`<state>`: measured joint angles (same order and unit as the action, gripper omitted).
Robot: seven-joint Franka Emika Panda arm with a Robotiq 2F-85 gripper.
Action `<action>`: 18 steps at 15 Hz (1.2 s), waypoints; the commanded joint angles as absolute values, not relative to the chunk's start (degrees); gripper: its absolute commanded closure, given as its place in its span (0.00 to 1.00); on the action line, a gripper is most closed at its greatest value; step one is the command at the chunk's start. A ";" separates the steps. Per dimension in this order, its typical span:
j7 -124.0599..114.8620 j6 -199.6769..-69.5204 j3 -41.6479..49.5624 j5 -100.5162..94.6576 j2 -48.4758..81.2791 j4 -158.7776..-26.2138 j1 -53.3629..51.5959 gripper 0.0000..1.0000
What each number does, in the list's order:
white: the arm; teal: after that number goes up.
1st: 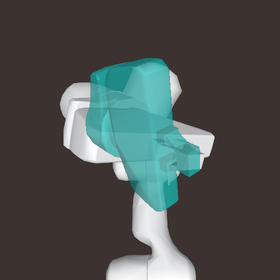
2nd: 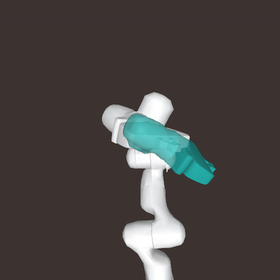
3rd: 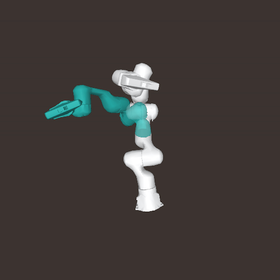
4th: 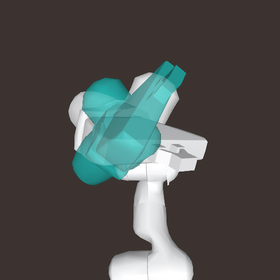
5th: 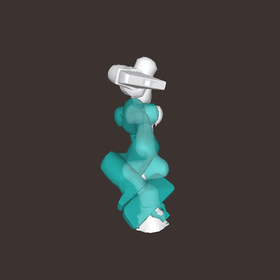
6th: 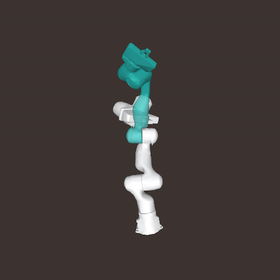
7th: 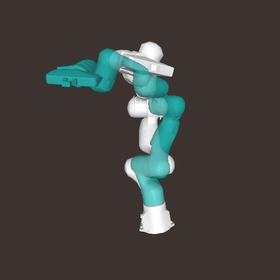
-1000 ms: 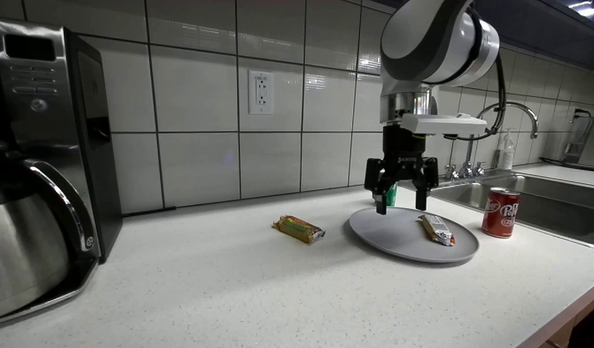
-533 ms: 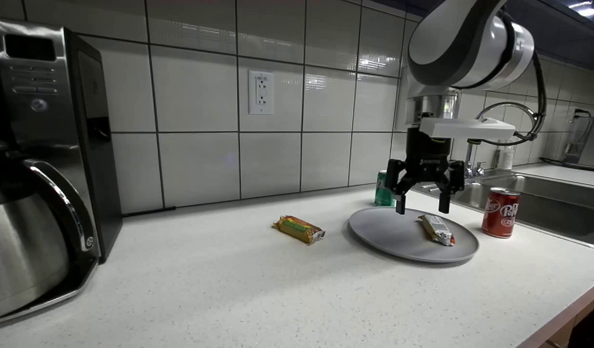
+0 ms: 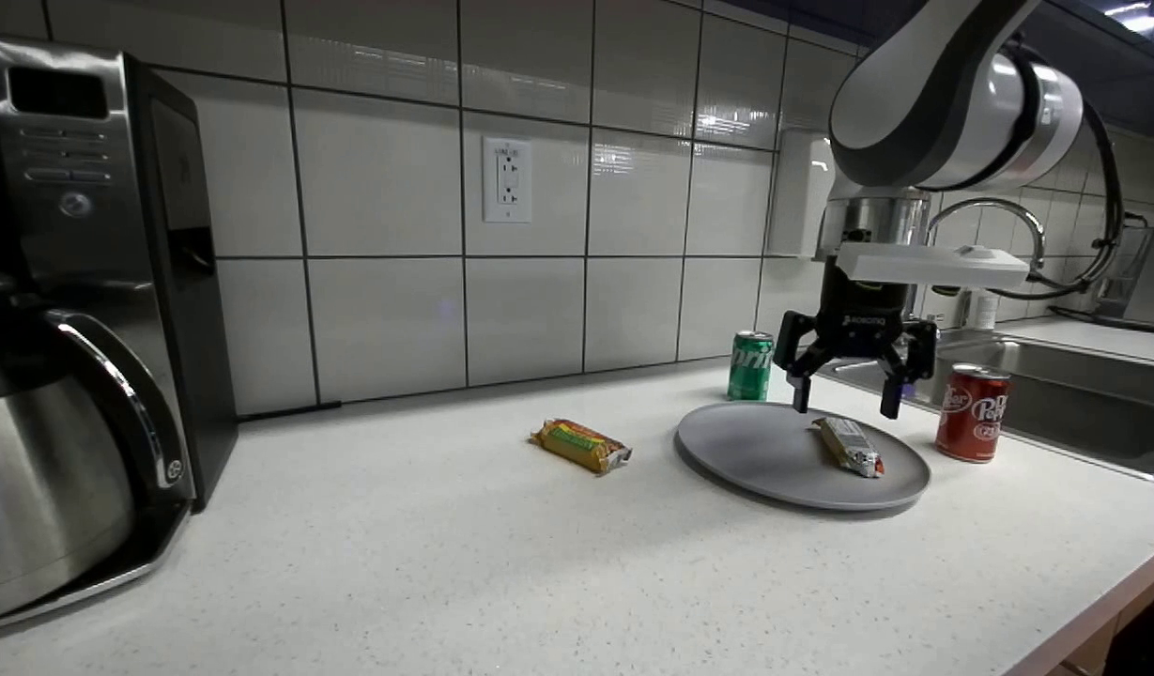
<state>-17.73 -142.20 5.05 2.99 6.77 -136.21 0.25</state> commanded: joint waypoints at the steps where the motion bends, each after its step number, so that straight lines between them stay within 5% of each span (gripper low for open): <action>1: -20.77 -144.65 5.53 3.58 5.94 -137.30 1.40 0.00; 18: -24.88 -148.79 7.68 7.43 12.35 -135.33 2.55 0.00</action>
